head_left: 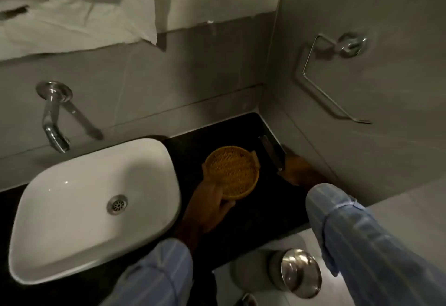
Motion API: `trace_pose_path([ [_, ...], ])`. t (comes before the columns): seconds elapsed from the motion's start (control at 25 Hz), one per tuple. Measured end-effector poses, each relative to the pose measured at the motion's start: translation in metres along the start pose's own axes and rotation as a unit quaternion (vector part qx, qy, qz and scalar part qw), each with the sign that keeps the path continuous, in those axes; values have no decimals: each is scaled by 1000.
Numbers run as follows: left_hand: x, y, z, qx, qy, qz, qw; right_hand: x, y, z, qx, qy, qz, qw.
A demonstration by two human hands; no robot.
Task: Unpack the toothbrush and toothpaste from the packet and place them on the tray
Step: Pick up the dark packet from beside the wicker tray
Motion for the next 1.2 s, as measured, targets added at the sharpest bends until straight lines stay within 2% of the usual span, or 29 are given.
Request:
trace_pose_path([
  [0.16, -7, -85, 64, -131, -18, -87, 987, 20, -42, -17, -43, -76, 5, 996],
  [0.24, -22, -104, 76, -151, -28, -113, 982, 18, -53, -21, -36, -95, 0, 995],
  [0.4, -31, -116, 85, -165, -41, -127, 977, 18, -64, -34, -7, -122, -14, 992],
  [0.56, -25, -107, 76, -135, -46, -137, 980, 21, -63, -40, 12, -124, 50, 991],
  [0.72, -26, -105, 70, -157, -38, -133, 978, 31, -69, -38, 0, -152, 2, 988],
  [0.92, -11, -69, 37, -154, -1, -47, 987, 35, -44, -23, 20, -166, -138, 976],
  [1.08, 20, 3, -24, -134, -2, 57, 989, 20, 9, -8, 40, -137, -177, 974],
  [1.12, 27, 29, -41, -113, 10, 87, 990, 14, 23, -4, 43, -129, -194, 971],
  [1.2, 33, 87, -79, -19, 48, 161, 986, 0, 52, 7, 71, -98, -217, 969],
])
Point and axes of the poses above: each hand's wrist, its own z-axis away from the middle knuckle, its own y-axis out of the back of the hand, x = y × z, the point moved 9 cm from there along -z, towards the middle knuckle, and after that the axes turned 2 degrees about x, right-handed, at the moved point
